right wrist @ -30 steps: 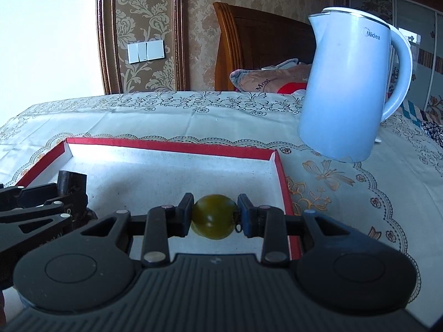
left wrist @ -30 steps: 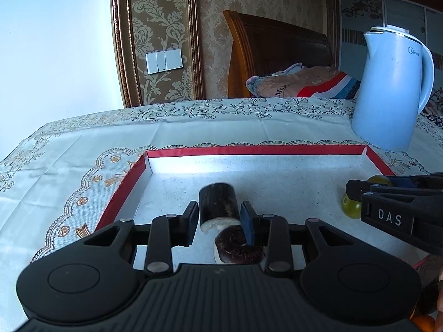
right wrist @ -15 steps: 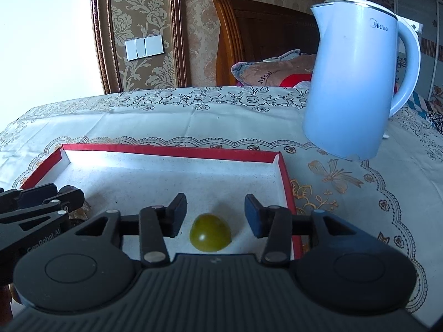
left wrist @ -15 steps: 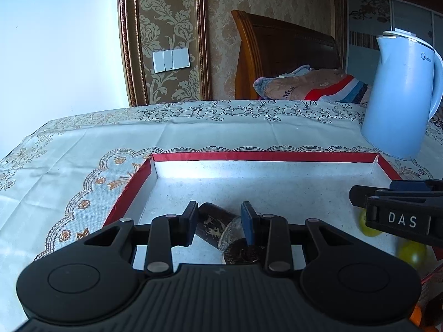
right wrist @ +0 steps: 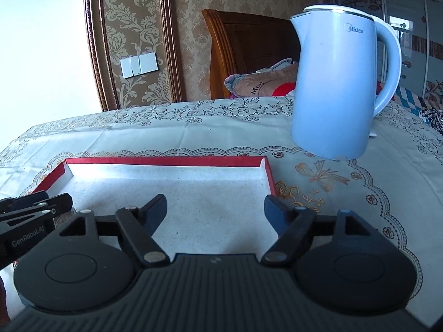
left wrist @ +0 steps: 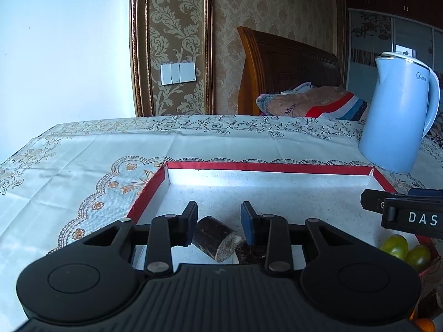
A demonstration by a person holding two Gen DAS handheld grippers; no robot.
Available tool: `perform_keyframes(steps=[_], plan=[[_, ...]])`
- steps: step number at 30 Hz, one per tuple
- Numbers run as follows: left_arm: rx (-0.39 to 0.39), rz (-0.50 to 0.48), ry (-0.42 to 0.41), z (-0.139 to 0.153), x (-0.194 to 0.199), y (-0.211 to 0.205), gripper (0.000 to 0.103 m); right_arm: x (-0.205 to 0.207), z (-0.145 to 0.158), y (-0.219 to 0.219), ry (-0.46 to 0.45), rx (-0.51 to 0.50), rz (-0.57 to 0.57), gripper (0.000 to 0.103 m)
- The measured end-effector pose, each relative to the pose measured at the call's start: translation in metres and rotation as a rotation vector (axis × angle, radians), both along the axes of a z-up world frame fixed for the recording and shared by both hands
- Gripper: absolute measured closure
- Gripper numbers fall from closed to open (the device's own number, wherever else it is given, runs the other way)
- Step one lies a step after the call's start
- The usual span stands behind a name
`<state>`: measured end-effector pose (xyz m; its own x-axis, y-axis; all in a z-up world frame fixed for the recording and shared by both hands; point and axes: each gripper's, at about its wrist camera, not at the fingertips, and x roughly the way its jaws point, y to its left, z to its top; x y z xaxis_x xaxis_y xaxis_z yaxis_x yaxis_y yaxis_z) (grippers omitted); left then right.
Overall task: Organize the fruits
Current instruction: 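Lower and open the left tool in the tray while the right tool releases the tomato, then withdraw both open tools from the tray toward the produce beside it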
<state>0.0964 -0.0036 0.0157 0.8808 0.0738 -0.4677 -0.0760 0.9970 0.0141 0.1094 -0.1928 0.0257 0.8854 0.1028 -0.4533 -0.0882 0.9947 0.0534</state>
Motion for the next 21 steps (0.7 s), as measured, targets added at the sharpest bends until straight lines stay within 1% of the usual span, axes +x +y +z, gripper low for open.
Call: perform_keyframes(steps=[4, 6, 11, 13, 14, 15, 17, 19, 21], plan=[[-0.015, 0.005, -0.025, 0.003, -0.013, 0.005, 0.070, -0.011, 0.000, -0.008, -0.019, 0.021, -0.002, 0.025], [-0.031, 0.003, -0.037, 0.005, -0.021, 0.009, 0.070, -0.016, -0.001, -0.012, -0.022, 0.040, -0.001, 0.017], [-0.067, 0.004, -0.052, 0.005, -0.041, 0.018, 0.070, -0.029, -0.005, -0.022, -0.028, 0.070, -0.006, 0.017], [-0.074, 0.004, -0.058, 0.004, -0.049, 0.021, 0.069, -0.035, -0.007, -0.025, -0.028, 0.089, -0.009, 0.013], [-0.072, 0.006, -0.064, 0.004, -0.053, 0.022, 0.063, -0.037, -0.007, -0.027, -0.031, 0.094, -0.012, 0.010], [-0.069, 0.012, -0.074, 0.003, -0.058, 0.024, 0.054, -0.041, -0.008, -0.028, -0.036, 0.096, -0.014, 0.010], [-0.063, 0.024, -0.098, 0.003, -0.067, 0.027, 0.048, -0.047, -0.009, -0.029, -0.044, 0.091, -0.012, 0.010], [-0.039, 0.025, -0.115, 0.001, -0.075, 0.028, 0.048, -0.052, -0.009, -0.030, -0.055, 0.088, -0.013, 0.009], [-0.030, 0.022, -0.119, -0.001, -0.082, 0.028, 0.048, -0.058, -0.011, -0.030, -0.064, 0.084, -0.015, 0.005]])
